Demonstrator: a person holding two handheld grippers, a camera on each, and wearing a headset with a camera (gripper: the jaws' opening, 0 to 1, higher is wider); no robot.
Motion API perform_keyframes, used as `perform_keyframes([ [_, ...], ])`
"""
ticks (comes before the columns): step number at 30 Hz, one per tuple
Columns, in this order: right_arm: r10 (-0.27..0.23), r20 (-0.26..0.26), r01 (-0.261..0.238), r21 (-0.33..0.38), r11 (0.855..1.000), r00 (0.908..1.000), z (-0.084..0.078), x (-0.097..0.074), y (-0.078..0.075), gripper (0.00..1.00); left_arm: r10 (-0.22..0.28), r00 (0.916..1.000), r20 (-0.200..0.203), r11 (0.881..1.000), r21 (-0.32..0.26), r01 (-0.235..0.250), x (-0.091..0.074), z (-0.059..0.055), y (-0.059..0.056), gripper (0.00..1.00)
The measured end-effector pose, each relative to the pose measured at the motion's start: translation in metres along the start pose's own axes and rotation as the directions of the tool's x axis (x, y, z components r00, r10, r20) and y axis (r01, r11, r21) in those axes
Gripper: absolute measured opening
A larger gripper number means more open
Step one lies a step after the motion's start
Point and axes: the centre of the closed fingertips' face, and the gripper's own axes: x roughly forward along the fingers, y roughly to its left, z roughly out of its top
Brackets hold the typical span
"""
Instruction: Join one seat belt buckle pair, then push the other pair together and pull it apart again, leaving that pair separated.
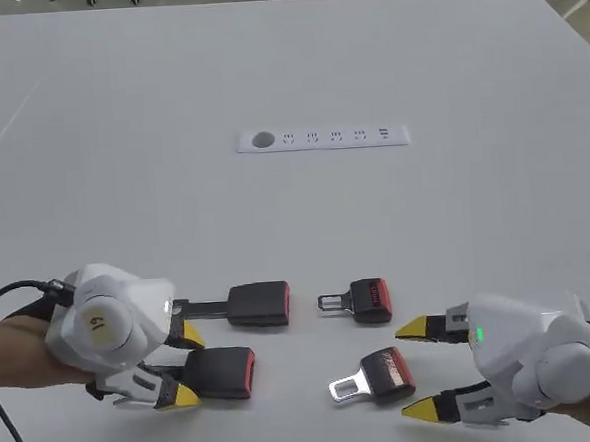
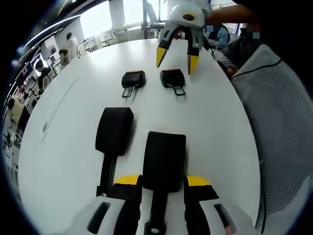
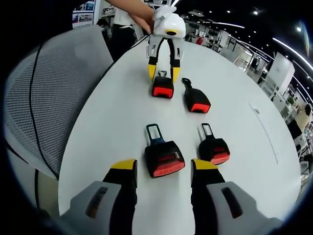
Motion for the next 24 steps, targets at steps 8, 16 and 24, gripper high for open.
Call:
perform_keyframes([
  [8,0.048,-0.030,-0.049,-0.040,0.998,0.9984,-0.004,0.008,0.000,0.38,-0.010,0.9998,-0.015,1.000,0.013,0.010,0.002,-0.001,0.000,0.34],
  [16,0.073,-0.045,-0.075,-0.051,0.996,0.9963,-0.005,0.015,0.000,0.33,-0.021,0.9995,-0.025,1.000,0.018,0.022,0.005,-0.002,-0.001,0.33],
  [24,0.075,-0.054,-0.077,-0.041,0.996,0.9957,-0.006,0.016,0.000,0.33,-0.029,0.9991,-0.030,0.999,0.024,0.030,0.006,-0.004,-0.001,0.33],
])
